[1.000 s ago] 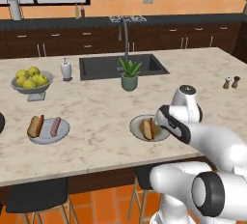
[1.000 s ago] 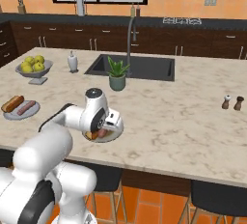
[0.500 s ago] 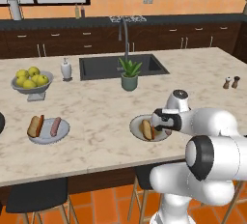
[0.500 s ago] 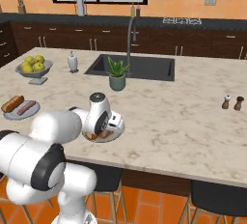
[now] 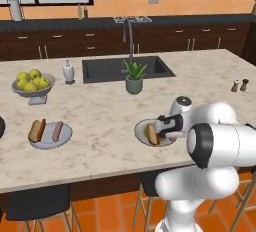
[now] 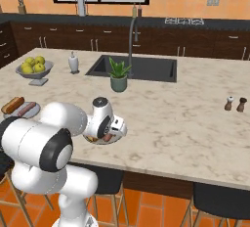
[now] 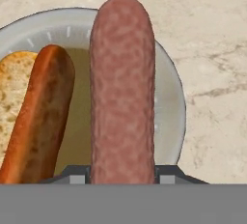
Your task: Place one bun and one sausage from the bowl on each plate.
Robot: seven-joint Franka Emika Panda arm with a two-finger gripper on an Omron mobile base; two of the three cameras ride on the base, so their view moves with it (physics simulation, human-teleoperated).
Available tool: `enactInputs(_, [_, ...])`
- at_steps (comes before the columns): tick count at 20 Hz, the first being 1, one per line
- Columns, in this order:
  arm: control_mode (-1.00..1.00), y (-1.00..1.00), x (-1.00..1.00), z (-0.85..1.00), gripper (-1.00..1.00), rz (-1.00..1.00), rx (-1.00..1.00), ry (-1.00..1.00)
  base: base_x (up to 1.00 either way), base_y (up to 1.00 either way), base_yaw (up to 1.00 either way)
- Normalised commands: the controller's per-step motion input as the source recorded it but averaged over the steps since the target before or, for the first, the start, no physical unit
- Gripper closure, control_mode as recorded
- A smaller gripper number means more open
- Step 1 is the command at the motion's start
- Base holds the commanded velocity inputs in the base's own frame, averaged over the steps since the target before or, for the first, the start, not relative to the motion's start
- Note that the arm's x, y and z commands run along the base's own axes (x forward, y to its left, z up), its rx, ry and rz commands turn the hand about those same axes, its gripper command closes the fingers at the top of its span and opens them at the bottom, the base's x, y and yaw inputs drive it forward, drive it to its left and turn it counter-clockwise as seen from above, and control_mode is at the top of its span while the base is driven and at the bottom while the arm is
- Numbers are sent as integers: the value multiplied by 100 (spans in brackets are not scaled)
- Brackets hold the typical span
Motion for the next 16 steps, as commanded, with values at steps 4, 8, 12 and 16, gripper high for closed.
enactInputs(4, [-100, 0, 35, -7, 100, 0, 0, 0, 0, 0, 0])
enactInputs(8, [-100, 0, 3, -19, 100, 0, 0, -3, 0, 0, 0])
enactInputs(12, [-100, 0, 0, -15, 100, -1, 0, 0, 0, 0, 0])
enactInputs(16, [-100, 0, 0, 0, 100, 0, 0, 0, 0, 0, 0])
